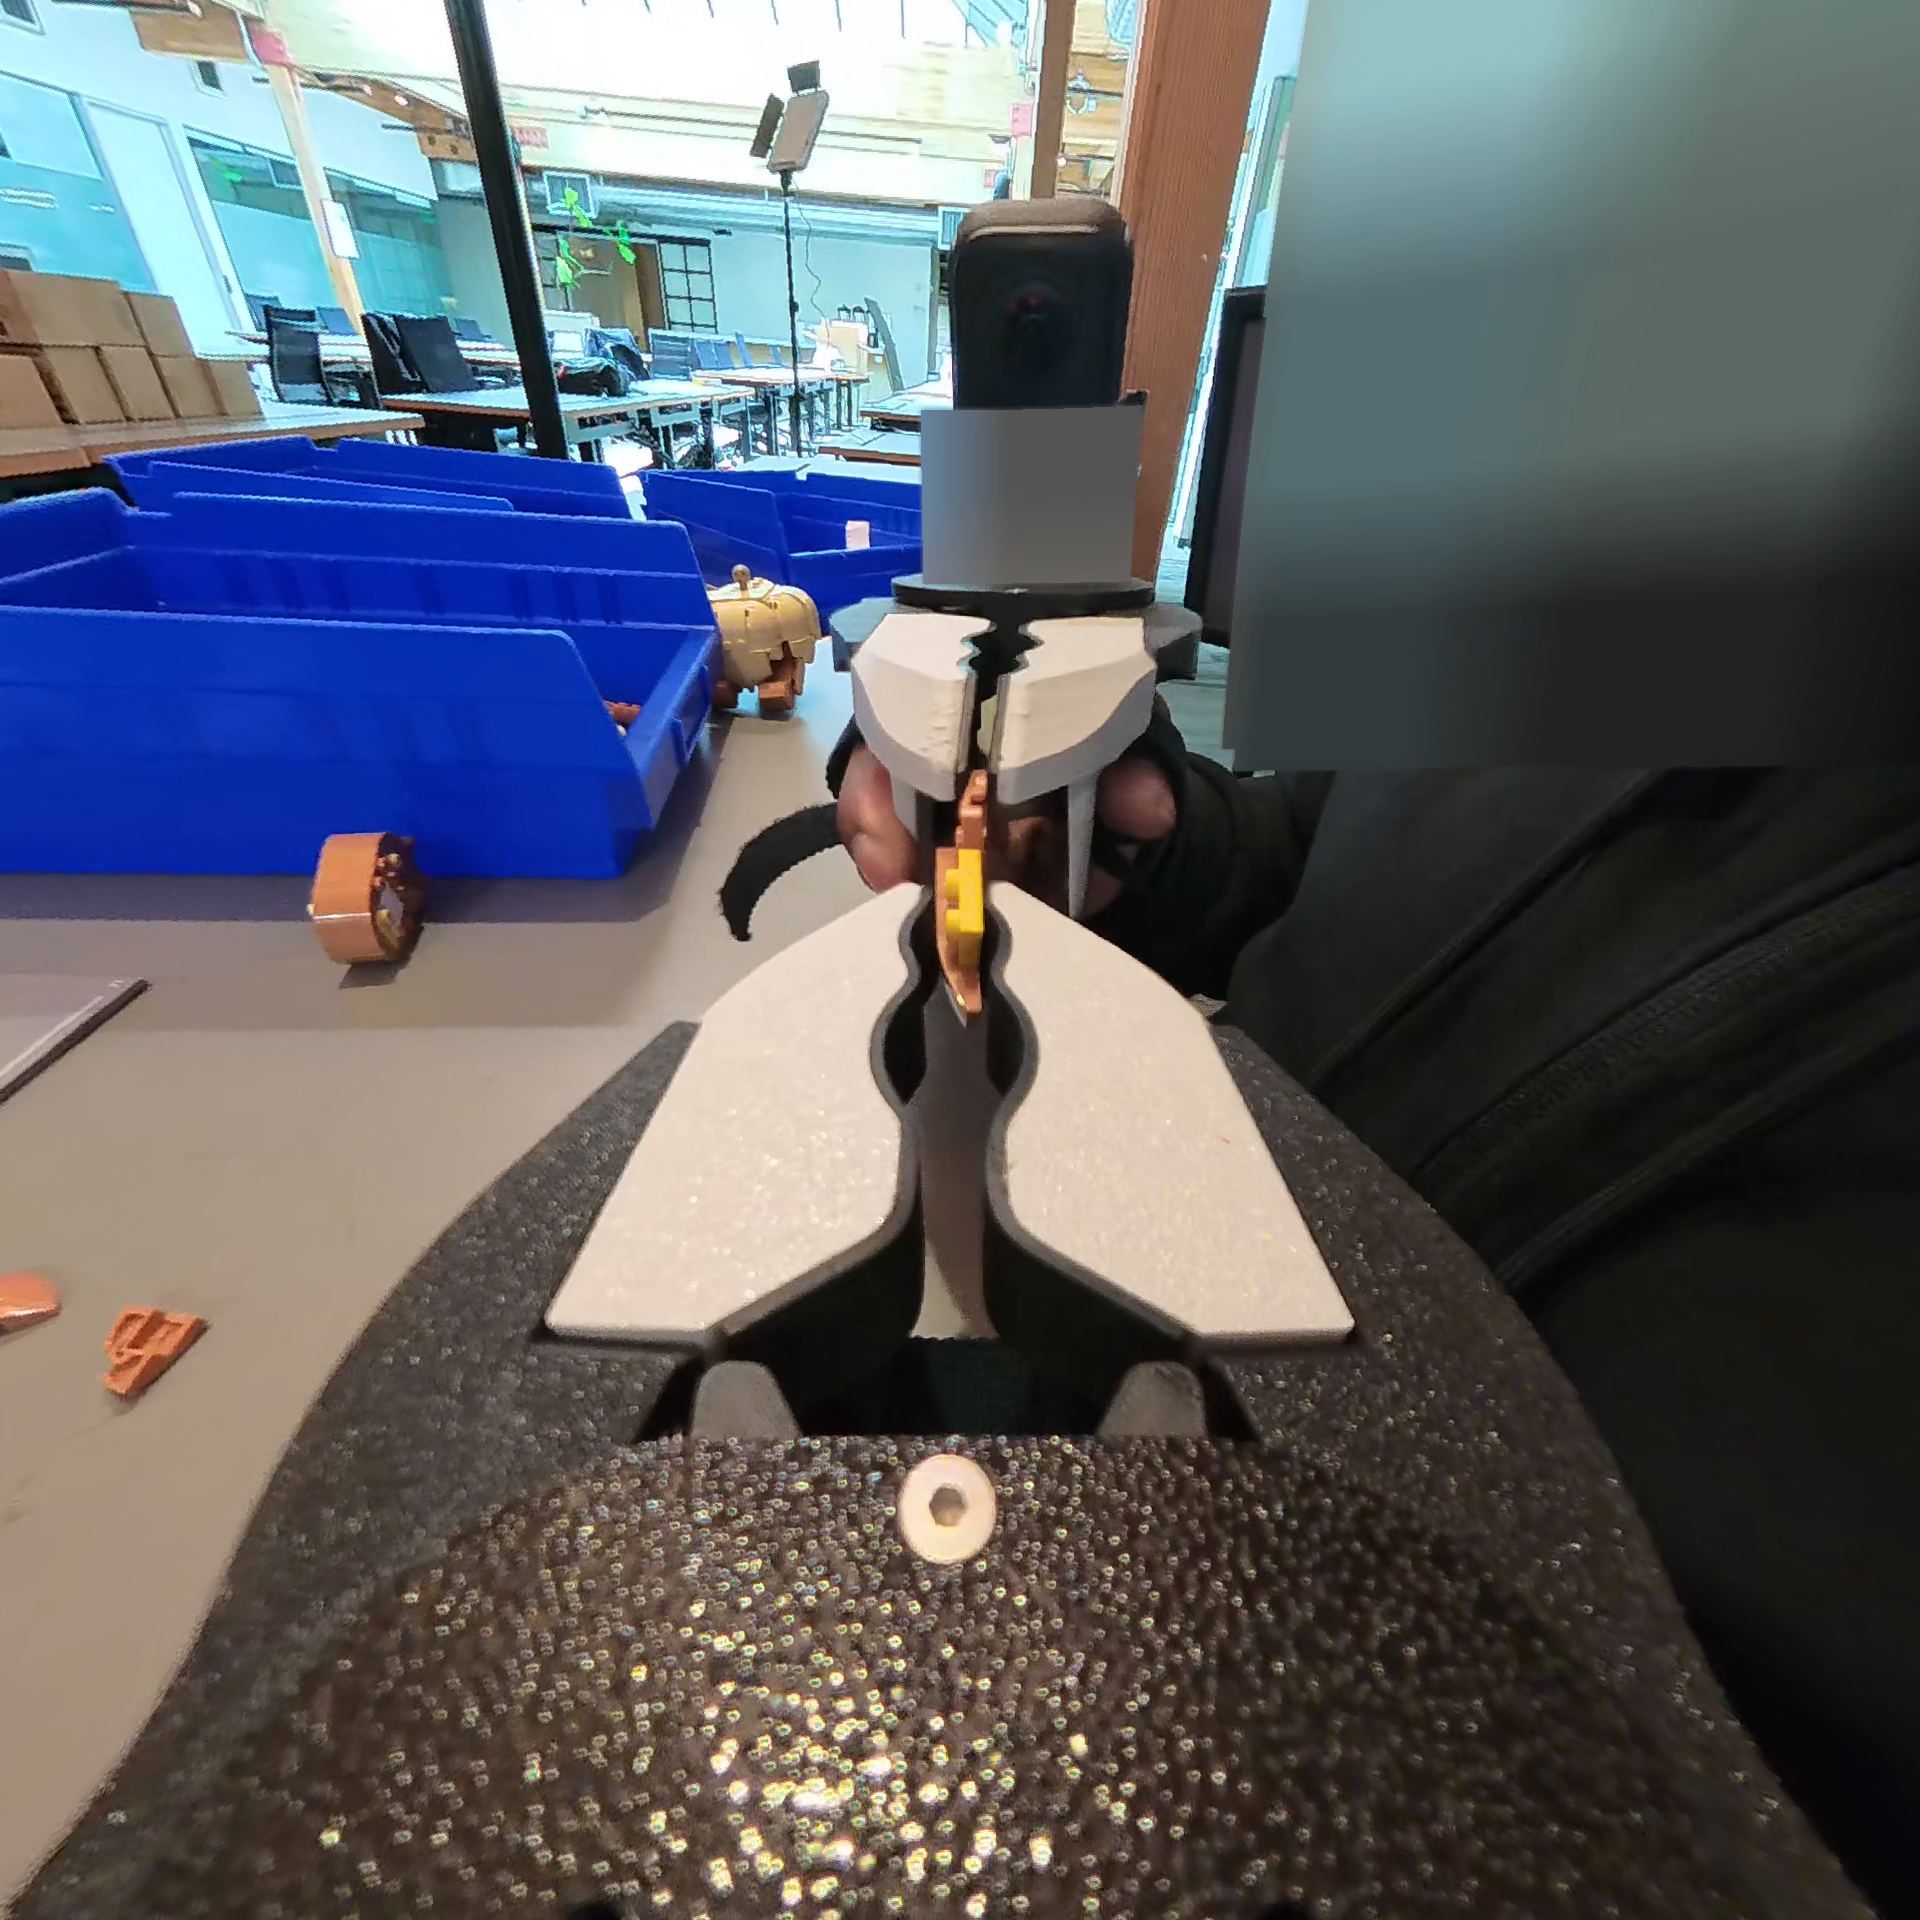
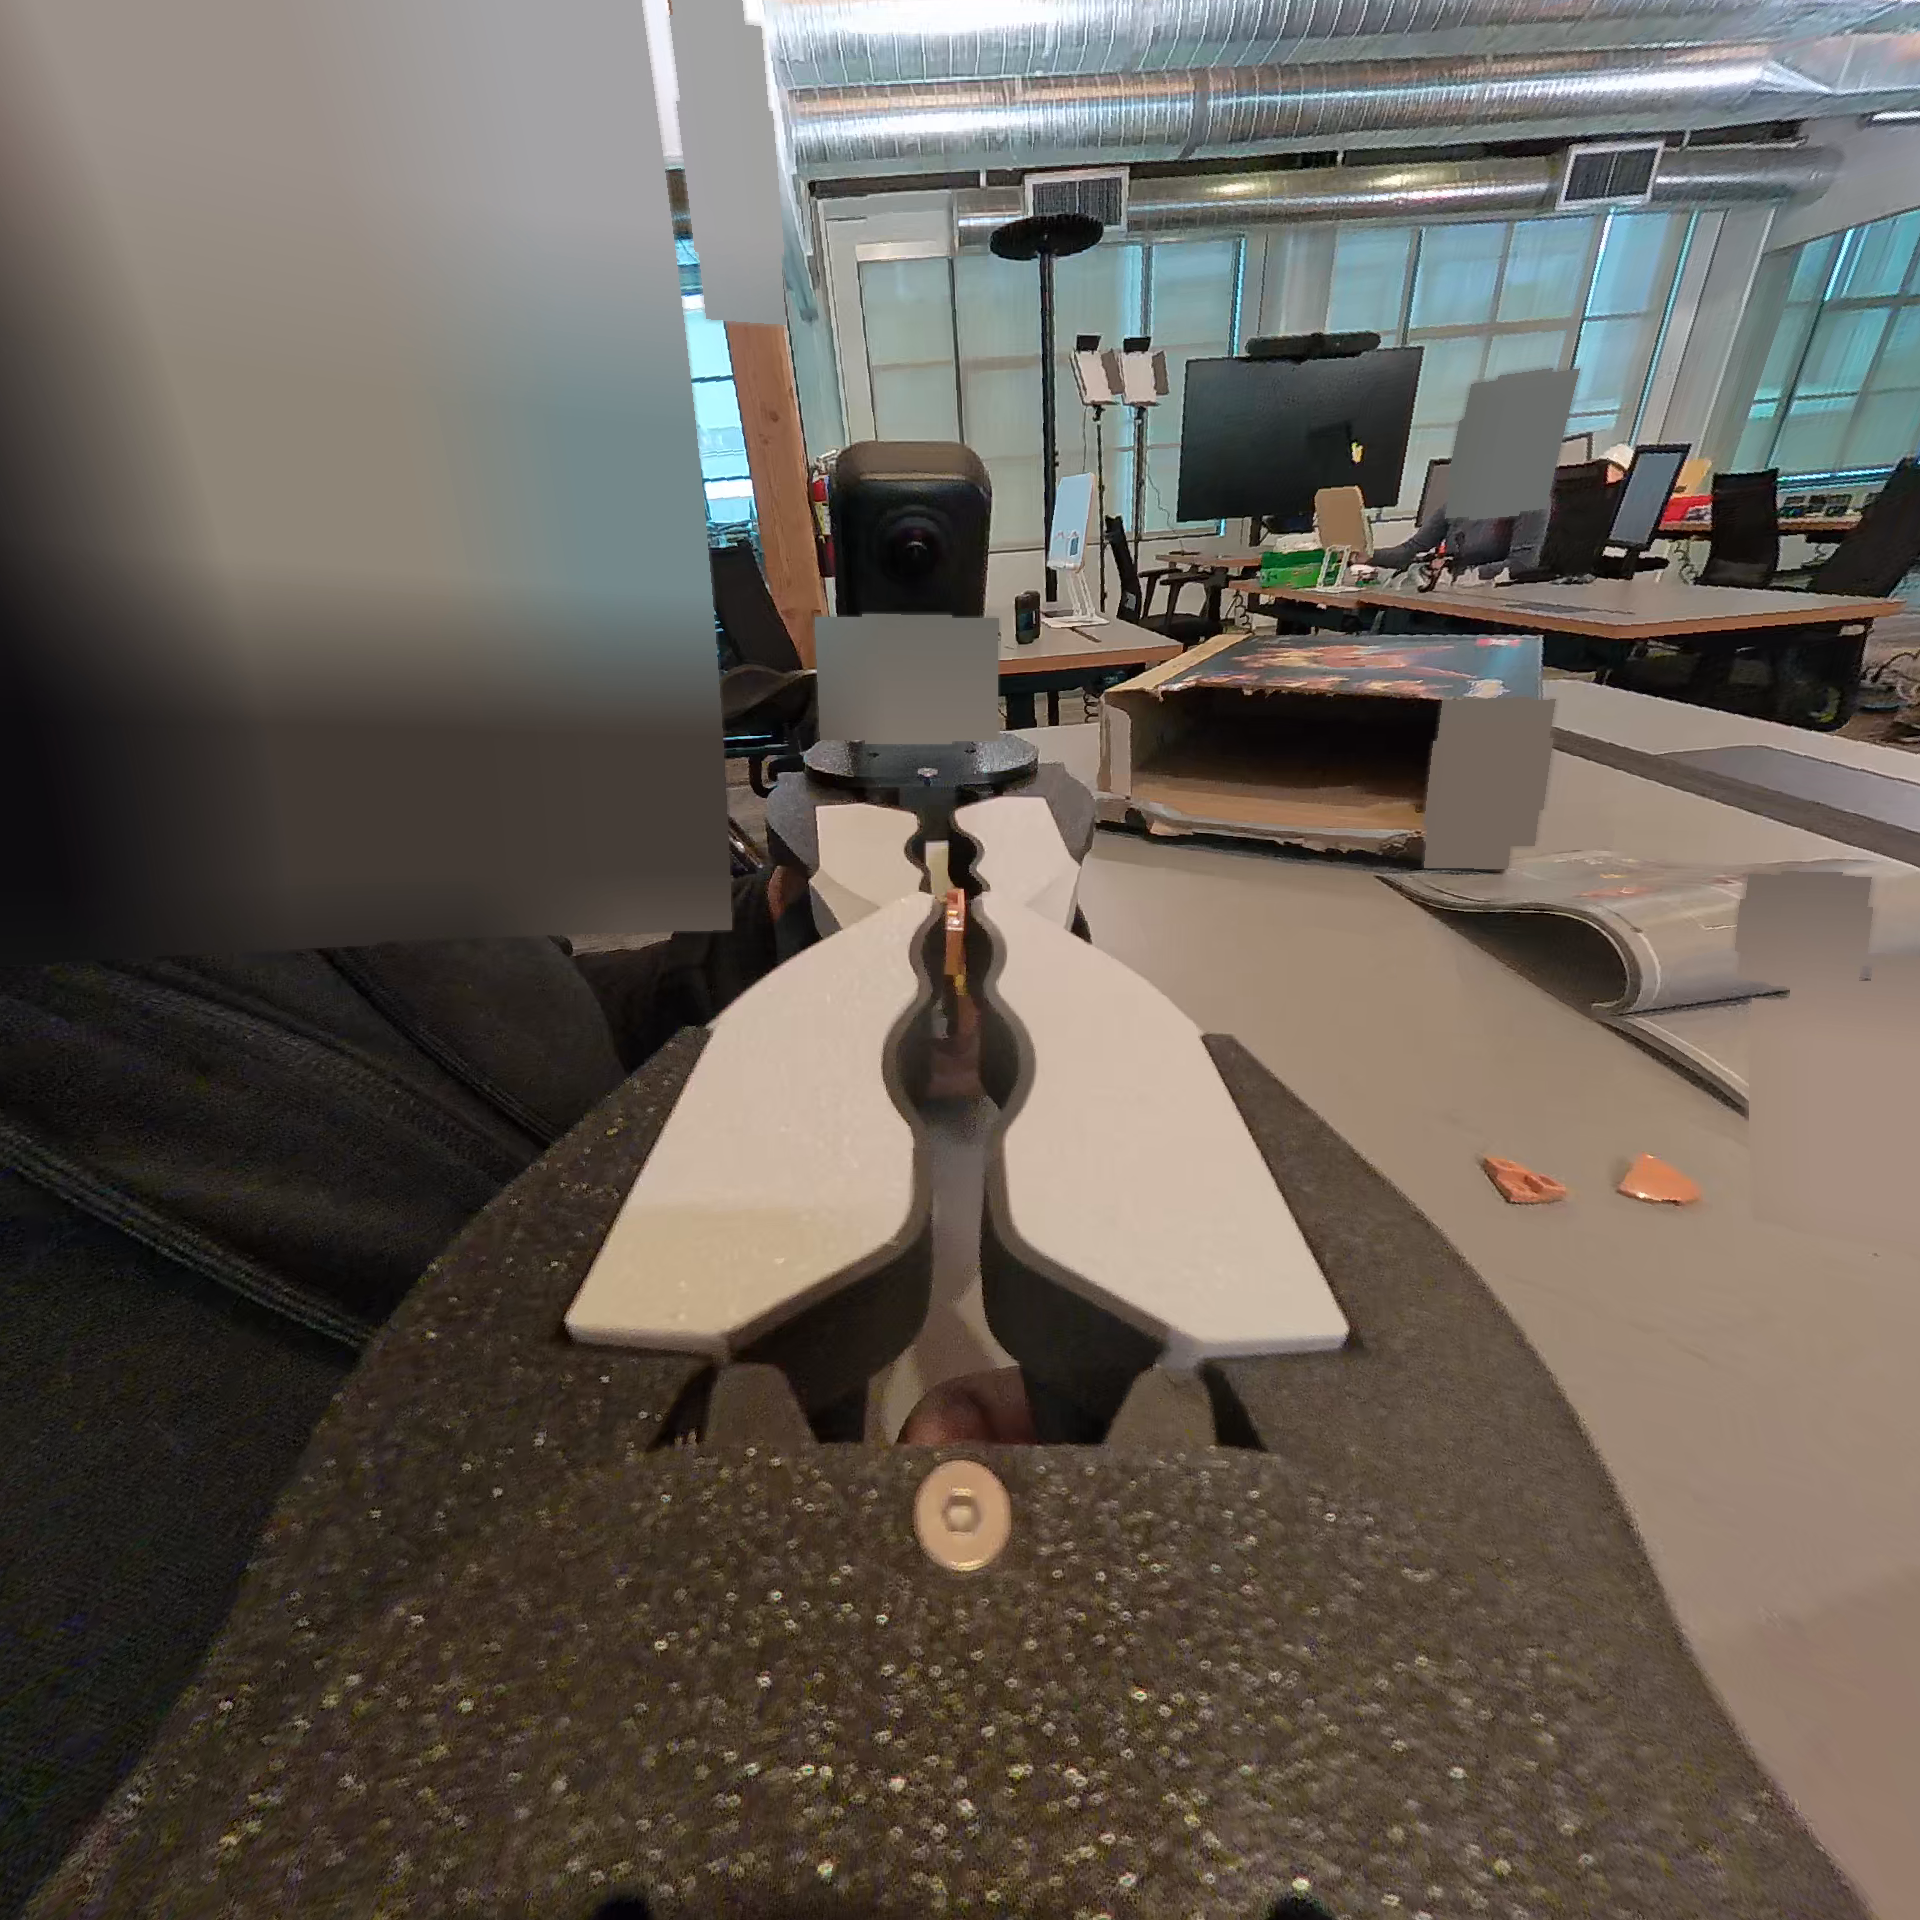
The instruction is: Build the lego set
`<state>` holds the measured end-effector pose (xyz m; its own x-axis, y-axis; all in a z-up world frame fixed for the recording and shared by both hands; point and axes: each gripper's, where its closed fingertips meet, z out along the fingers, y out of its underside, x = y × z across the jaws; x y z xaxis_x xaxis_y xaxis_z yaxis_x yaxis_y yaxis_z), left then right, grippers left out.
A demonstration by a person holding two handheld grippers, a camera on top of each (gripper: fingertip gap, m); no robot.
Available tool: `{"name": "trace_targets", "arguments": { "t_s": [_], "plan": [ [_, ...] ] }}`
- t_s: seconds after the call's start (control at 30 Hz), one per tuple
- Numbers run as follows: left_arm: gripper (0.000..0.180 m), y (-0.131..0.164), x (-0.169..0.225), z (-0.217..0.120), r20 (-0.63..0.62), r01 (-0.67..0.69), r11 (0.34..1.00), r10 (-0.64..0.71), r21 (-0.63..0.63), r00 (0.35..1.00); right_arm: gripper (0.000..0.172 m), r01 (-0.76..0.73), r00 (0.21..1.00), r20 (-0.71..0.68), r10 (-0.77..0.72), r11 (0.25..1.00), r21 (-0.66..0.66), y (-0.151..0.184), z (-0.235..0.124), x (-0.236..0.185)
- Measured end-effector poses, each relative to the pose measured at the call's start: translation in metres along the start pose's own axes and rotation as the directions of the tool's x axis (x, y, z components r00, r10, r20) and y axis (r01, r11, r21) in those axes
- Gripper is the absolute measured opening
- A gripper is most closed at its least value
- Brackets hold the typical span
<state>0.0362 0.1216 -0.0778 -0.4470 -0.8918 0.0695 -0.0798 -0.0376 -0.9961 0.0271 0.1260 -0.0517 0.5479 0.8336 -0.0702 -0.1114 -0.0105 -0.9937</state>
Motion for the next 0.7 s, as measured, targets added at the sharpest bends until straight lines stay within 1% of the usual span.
{"name": "trace_targets", "arguments": {
  "t_s": [0.27,0.57,0.7],
  "plan": [
    [0.006,-0.0001,0.0011,0.0001,-0.015,0.040,0.999,-0.040,0.010,0.999,0.003,0.023,0.999,-0.023,-0.023,1.000,-0.004,0.0019,0.0014,0.0012],
    [0.007,-0.0006,-0.0006,0.0005,-0.034,0.123,0.992,-0.122,0.024,0.992,0.003,-0.042,0.998,-0.036,0.042,0.999,0.005,0.0029,0.0010,0.0067],
    [0.007,-0.0015,-0.0005,0.0005,-0.052,0.162,0.986,-0.160,0.033,0.986,0.003,-0.048,0.998,-0.044,0.049,0.999,0.009,0.0025,0.0011,0.0080]
  ]
}}
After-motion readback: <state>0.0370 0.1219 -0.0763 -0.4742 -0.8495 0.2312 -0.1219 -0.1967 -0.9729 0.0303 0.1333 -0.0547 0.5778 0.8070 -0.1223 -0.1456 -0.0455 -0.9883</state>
